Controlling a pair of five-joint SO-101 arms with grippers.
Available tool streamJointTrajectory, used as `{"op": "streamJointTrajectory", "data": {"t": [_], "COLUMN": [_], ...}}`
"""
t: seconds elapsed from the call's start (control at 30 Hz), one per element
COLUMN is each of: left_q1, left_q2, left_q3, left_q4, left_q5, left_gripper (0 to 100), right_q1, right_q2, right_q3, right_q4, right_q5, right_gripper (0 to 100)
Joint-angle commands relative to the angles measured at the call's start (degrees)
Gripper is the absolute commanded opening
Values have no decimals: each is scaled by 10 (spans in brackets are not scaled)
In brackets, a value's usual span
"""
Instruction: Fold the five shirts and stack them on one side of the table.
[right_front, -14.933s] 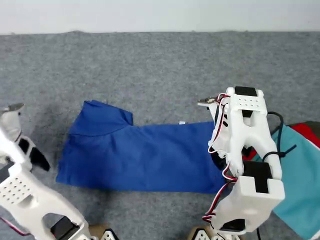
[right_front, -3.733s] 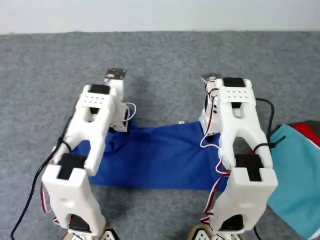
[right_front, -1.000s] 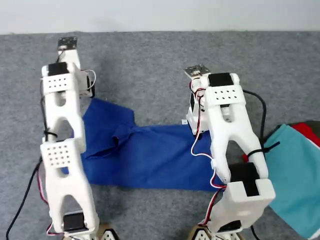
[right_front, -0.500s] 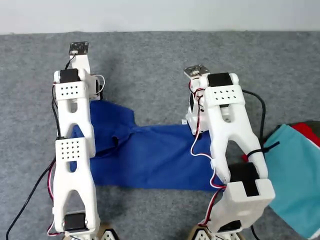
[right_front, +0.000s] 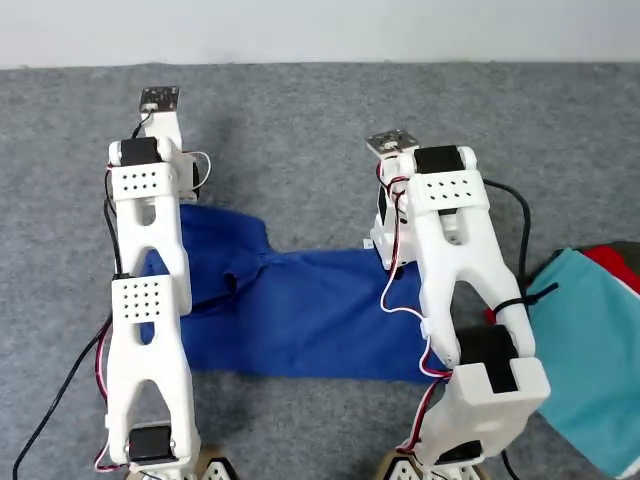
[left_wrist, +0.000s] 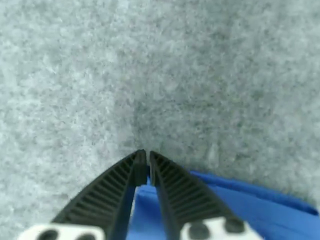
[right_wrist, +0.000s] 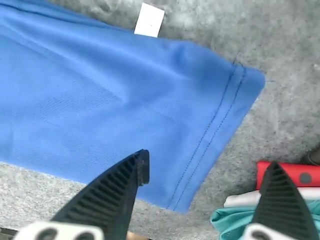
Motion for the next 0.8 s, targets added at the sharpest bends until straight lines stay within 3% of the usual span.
{"op": "streamJointTrajectory", "data": {"t": [0.0, 0.2, 0.53, 0.77], "left_q1": [19, 29, 28, 30], "left_q2": [-11, -16, -91, -143], "left_q3": [-23, -28, -65, -39], "left_q4": [26, 25, 27, 28], "left_q5": [-38, -48, 37, 37], "left_gripper": [16, 12, 9, 9], "right_q1": [-3, -4, -1, -1], "right_q2": [-19, -19, -20, -23], "right_q3": [-17, -17, -17, -17], "right_q4": [6, 7, 8, 15], "right_q5": [-6, -6, -6, -6], "right_gripper": [351, 351, 351, 351]}}
